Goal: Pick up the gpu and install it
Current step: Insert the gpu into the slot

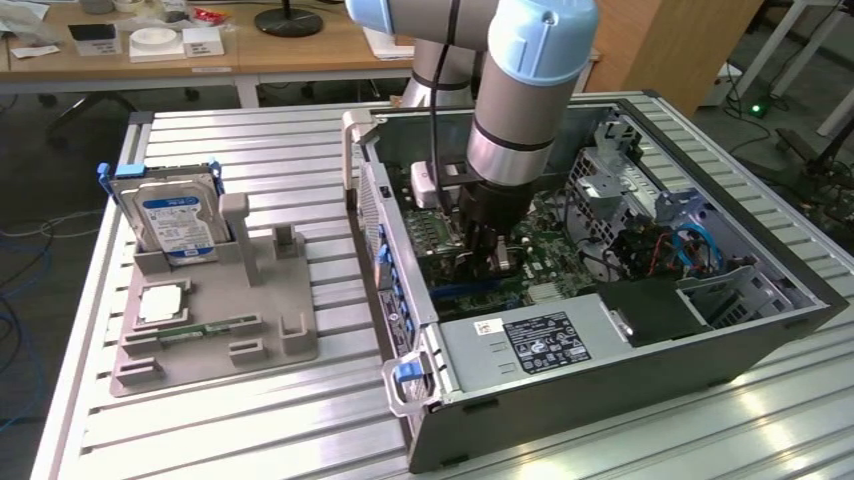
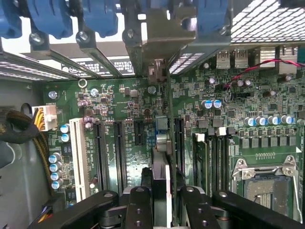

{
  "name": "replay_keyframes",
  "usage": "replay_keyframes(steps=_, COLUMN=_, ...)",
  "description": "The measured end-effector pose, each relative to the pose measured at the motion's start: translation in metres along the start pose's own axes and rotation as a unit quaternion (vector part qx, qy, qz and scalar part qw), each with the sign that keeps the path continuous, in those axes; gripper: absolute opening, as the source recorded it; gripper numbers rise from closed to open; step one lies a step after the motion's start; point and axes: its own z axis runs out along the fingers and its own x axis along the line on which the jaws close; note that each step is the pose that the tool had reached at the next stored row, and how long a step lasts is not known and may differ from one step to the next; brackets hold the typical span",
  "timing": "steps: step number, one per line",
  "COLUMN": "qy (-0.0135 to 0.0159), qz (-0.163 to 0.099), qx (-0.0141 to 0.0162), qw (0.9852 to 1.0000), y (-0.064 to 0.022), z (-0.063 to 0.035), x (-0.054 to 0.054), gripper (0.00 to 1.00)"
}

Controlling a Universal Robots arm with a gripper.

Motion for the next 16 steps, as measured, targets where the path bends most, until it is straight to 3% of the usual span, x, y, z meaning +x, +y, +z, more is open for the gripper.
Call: replay_keyframes(steps=16, qy=-0.0005, qz=0.000, qx=-0.0001, qw=1.0000, y=-0.0047, z=-0.0016, x=0.0012, gripper=0.27)
